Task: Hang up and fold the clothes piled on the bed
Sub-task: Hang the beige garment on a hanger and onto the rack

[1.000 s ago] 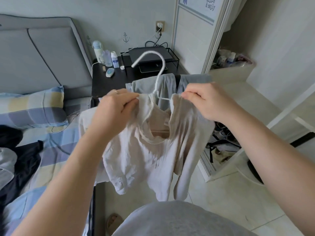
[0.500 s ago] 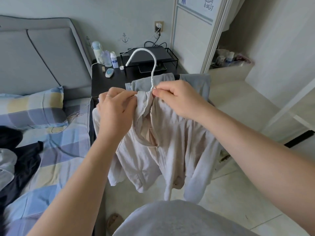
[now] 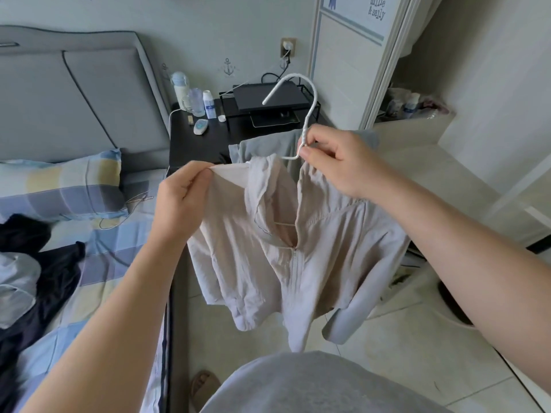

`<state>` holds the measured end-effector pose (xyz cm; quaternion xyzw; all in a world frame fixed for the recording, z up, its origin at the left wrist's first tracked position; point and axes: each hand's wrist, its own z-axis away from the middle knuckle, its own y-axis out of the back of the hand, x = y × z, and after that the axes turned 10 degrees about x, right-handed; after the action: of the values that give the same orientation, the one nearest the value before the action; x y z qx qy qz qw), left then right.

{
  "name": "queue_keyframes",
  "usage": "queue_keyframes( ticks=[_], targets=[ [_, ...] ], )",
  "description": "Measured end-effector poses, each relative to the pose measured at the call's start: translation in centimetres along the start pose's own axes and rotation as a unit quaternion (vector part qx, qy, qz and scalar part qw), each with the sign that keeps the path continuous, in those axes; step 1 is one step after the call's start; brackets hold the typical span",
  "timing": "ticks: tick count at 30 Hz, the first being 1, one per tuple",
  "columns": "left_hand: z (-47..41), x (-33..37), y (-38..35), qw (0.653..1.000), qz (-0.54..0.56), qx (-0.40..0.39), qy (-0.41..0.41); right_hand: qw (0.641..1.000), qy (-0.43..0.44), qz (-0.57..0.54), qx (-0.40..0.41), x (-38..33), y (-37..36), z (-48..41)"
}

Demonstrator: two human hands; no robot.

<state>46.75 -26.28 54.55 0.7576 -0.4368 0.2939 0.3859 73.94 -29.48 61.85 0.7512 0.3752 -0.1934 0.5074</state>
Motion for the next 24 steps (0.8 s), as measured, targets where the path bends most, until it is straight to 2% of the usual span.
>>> queue_keyframes(
  ticks=[3,5,8,13,17,19,24],
  targets=[
    [-0.9,-0.4,0.3,0.993,-0.013,0.082,0.08,0.999,-0.007,0.013,0.032,0.7,0.8,0.1],
    [-1.4,-0.2,0.3,0.992,-0.033,0.092,0.082,0.999,-0.004,0.02,0.039,1.0,1.1,0.2],
    [-1.9,0.6,-0.2,0.995,-0.071,0.053,0.048,0.998,0.009,0.03,0.049,0.7,1.0,0.3],
    [-2.4,2.1,-0.8,0.992,-0.101,0.048,0.06,0.999,0.014,0.014,0.048,0.4,0.9,0.1],
    [-2.2,2.9,-1.7,0.981,-0.174,-0.068,-0.044,0.999,0.014,0.018,0.033,0.8,0.7,0.1],
    [-1.6,2.8,-2.6,0.982,-0.135,-0.102,-0.083,0.999,0.006,0.018,0.033,1.4,0.4,0.2],
    [-0.7,2.2,-4.8,0.991,-0.055,-0.098,-0.073,0.997,-0.069,-0.024,0.016,4.1,3.0,2.4]
  ],
)
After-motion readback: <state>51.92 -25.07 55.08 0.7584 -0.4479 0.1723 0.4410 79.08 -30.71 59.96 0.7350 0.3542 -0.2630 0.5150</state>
